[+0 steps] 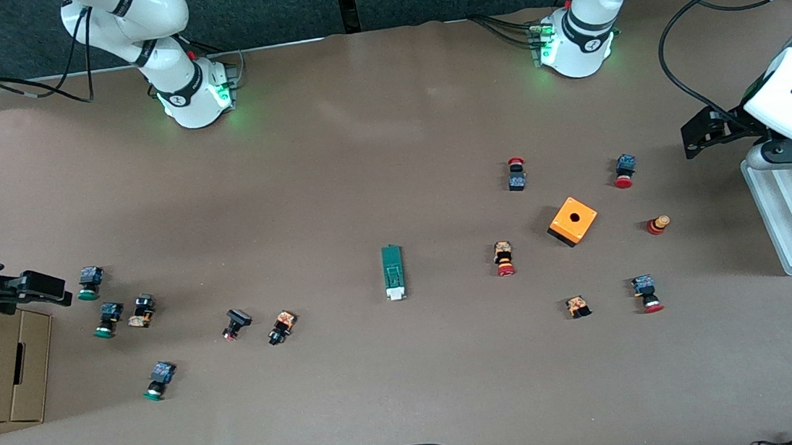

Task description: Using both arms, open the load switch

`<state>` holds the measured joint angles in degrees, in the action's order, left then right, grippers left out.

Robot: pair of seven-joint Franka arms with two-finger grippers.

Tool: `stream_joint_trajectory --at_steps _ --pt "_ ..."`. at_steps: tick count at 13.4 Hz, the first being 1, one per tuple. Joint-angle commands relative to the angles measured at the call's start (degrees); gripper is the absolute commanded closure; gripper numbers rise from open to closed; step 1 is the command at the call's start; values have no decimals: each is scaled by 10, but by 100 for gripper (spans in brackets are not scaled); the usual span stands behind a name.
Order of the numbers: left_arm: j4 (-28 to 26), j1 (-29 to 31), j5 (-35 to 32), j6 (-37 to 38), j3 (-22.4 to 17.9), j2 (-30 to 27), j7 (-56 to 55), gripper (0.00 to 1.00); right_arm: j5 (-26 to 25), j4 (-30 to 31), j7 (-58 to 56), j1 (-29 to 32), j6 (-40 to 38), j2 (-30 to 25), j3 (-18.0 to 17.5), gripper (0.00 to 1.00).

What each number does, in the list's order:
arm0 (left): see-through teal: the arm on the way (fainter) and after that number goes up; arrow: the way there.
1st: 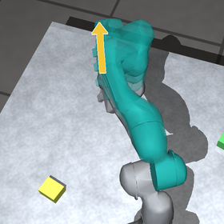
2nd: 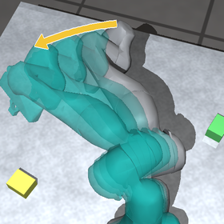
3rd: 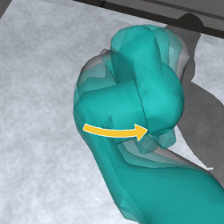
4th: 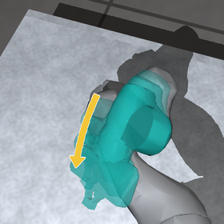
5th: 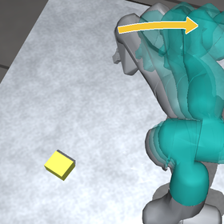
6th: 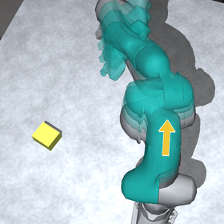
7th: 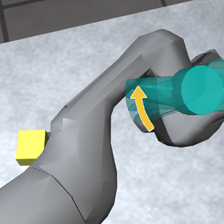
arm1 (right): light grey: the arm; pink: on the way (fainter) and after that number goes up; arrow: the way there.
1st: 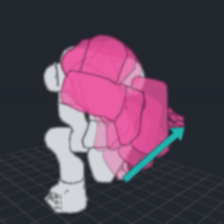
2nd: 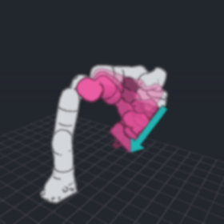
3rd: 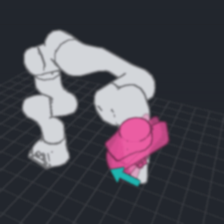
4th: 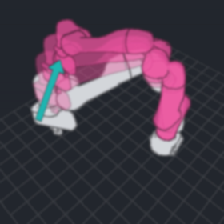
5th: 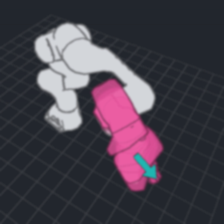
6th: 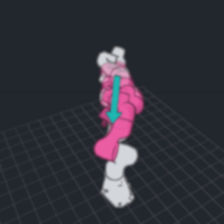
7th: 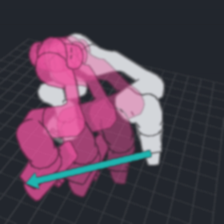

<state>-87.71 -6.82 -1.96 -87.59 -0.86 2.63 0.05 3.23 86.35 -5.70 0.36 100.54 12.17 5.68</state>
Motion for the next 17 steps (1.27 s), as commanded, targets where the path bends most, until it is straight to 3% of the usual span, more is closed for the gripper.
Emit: stream_joint_trajectory --at_steps 1,17 --pt "6 4 4 5 2 3 -2 0 -9 -7 7 2 2 4 0 0" --pt "6 5 3 1 2 3 -2 0 -9 -7 8 -3 11 31 -1 0"
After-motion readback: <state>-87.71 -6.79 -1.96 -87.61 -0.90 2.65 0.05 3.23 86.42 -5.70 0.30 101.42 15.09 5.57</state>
